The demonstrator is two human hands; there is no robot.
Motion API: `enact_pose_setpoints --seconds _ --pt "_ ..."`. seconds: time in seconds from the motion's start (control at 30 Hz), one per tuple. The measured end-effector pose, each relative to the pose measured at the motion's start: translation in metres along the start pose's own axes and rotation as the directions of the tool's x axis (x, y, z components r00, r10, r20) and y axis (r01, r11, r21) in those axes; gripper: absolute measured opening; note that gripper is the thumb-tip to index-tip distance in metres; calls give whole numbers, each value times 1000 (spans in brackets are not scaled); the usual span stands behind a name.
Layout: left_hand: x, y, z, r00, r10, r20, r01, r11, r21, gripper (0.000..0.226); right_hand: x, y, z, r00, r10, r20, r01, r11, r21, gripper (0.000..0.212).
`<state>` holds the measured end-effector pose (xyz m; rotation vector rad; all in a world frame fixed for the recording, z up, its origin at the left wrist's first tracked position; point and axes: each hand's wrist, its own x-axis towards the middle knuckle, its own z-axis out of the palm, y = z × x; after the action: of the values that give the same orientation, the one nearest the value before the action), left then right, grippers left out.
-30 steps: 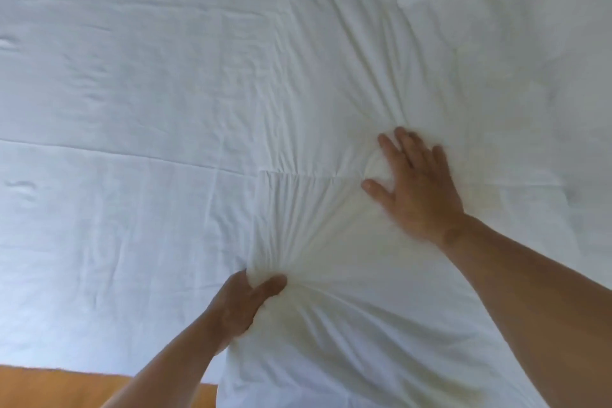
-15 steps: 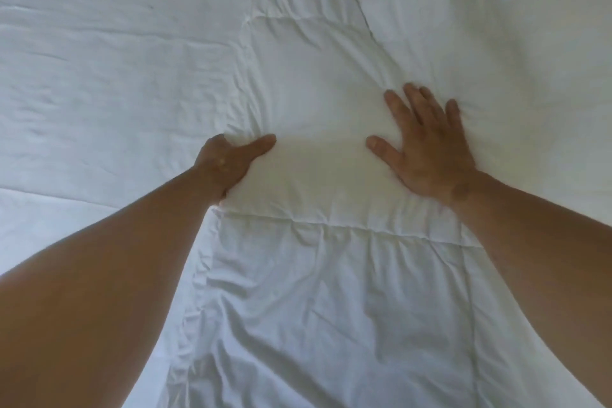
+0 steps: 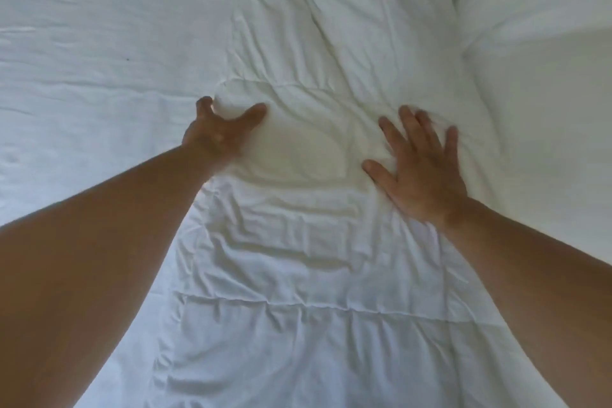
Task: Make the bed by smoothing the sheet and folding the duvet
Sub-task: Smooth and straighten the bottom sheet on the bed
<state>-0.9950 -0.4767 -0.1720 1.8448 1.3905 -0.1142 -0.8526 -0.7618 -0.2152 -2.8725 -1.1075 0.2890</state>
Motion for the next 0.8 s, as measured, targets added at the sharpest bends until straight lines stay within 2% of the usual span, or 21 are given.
enact_pose_setpoints --seconds 0.13,0.23,0.43,0.53,0.63,0.7,0.8 --pt "15 -19 37 999 5 -49 6 978 210 100 5 27 37 991 129 34 -132 985 107 82" --pt "26 -37 48 996 36 -77 -19 976 217 92 12 31 44 991 127 48 -132 984 124 82" --pt "25 -33 25 997 15 70 -29 978 209 102 22 32 39 984 107 145 -125 985 122 88" --pt "-7 -56 4 979 -44 197 27 996 85 105 27 25 26 954 148 259 -171 983 67 88" --pt "-55 -101 -11 924 -112 366 191 963 -189 114 27 -5 10 930 217 295 -227 974 -2 83" --pt "-98 -138 -14 860 -97 501 285 906 -313 101 2 -37 5 944 207 258 -220 975 20 76" --pt "-166 -194 -19 750 -103 653 413 845 -341 67 -75 -85 11 971 104 215 -131 985 116 76"
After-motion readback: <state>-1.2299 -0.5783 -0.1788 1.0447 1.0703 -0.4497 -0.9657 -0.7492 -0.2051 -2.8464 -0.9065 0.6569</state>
